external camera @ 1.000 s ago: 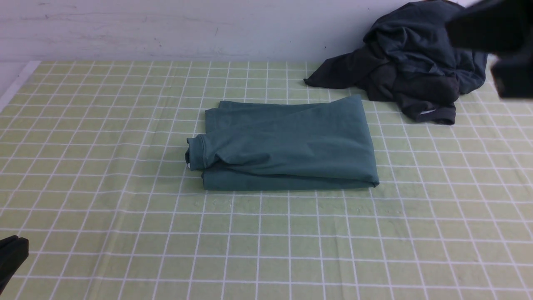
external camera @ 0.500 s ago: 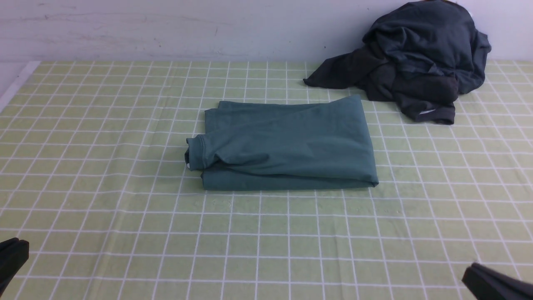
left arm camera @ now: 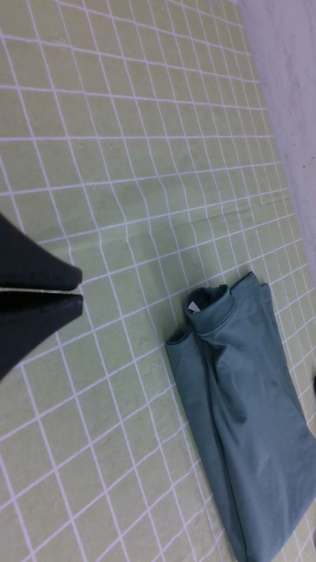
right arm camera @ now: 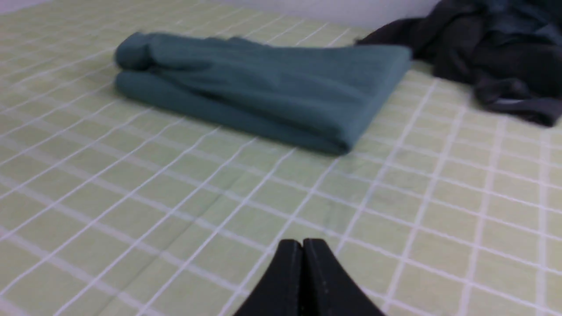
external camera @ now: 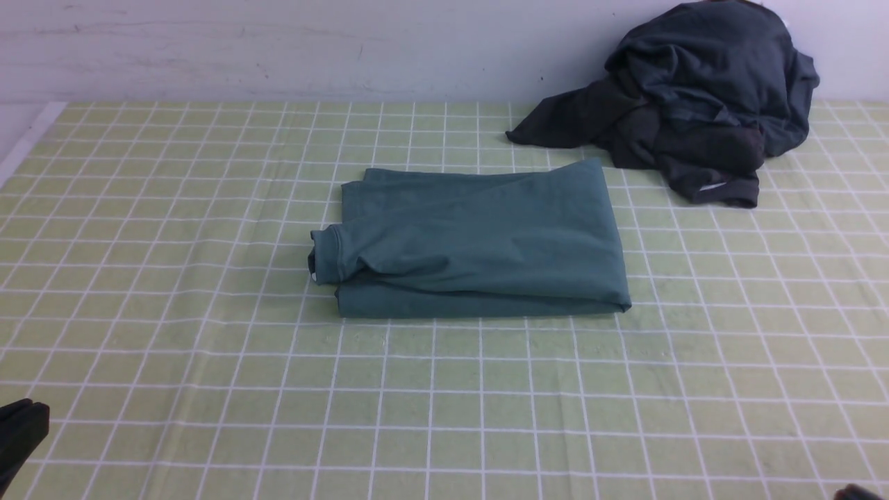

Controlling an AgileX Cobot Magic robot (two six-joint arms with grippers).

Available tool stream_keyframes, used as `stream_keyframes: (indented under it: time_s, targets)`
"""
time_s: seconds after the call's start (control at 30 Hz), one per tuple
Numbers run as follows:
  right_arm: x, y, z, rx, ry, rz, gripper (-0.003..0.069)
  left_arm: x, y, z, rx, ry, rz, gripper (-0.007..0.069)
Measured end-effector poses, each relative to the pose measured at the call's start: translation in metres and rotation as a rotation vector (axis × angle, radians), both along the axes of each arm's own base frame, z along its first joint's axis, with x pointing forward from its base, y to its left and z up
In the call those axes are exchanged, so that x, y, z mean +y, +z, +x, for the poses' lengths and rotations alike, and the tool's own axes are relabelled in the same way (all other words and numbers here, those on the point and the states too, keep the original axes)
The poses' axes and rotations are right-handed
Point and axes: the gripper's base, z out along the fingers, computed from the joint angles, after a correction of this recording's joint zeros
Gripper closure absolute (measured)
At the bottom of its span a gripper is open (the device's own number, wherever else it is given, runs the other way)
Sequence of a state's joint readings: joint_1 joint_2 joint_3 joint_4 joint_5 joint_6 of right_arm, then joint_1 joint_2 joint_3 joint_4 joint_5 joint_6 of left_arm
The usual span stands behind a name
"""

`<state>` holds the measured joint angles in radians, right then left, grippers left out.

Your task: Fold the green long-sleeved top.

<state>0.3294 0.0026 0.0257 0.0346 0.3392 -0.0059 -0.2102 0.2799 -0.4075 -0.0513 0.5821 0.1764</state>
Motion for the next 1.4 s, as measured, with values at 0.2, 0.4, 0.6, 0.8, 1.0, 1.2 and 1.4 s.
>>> stream_keyframes:
  time_s: [0.2,0.4,0.6,0.8,1.0,1.2,1.4]
  targets:
    - [-0.013,0.000,0.002,0.015,-0.240,0.087,0.0673,0.000,-0.001,0.000,0.013,0.000,0.004,0.0627]
    - [-0.017,0.000,0.002,0.008,-0.313,0.063,0.0673,0.000,-0.002,-0.001,0.019,-0.001,0.005,0.0627]
    - [-0.018,0.000,0.002,0.006,-0.313,0.046,0.0673,0.000,-0.002,-0.001,0.019,-0.001,0.005,0.0627]
    - [-0.018,0.000,0.002,0.006,-0.313,0.045,0.0673,0.000,-0.002,-0.001,0.019,-0.001,0.005,0.0627]
    - [-0.018,0.000,0.002,0.006,-0.313,0.044,0.0673,0.001,-0.005,-0.004,-0.002,0.000,0.002,0.0627]
    - [-0.018,0.000,0.002,0.008,-0.313,0.043,0.0673,0.006,-0.036,-0.026,-0.110,0.017,-0.022,0.0627]
    - [-0.018,0.000,0.002,0.008,-0.313,0.040,0.0673,0.009,-0.086,-0.016,-0.060,0.094,0.006,0.0627]
